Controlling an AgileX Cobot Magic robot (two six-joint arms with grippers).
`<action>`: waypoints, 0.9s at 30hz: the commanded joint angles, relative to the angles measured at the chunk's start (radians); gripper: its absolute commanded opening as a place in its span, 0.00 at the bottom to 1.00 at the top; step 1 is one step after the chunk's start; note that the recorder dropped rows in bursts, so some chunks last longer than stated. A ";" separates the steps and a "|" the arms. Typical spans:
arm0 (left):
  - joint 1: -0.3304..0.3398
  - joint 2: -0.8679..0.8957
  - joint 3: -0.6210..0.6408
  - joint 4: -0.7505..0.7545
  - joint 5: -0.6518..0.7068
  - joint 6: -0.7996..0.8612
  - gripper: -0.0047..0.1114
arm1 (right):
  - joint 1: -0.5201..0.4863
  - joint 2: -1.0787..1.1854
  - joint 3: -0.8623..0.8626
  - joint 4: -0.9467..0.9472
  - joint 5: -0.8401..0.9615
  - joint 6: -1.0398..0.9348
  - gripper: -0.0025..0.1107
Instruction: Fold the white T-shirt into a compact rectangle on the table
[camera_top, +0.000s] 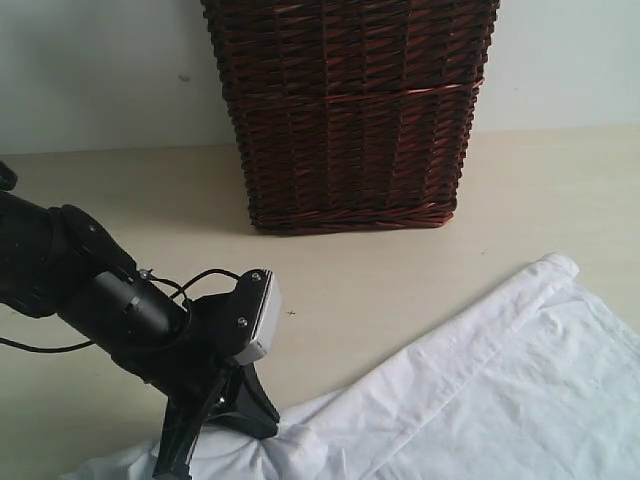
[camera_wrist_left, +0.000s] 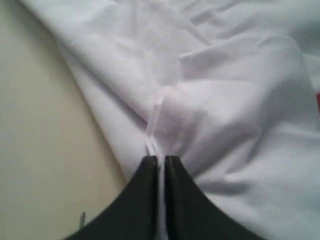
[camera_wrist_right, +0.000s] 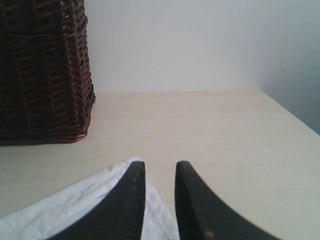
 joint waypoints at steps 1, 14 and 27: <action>-0.002 0.002 -0.004 0.013 -0.009 0.003 0.04 | 0.001 -0.006 0.005 0.001 -0.005 -0.008 0.23; 0.094 -0.108 -0.029 -0.104 -0.410 -0.034 0.04 | 0.001 -0.006 0.005 0.001 -0.005 -0.008 0.23; 0.196 -0.160 -0.028 -0.147 -0.354 -0.044 0.09 | 0.001 -0.006 0.005 0.001 -0.005 -0.008 0.23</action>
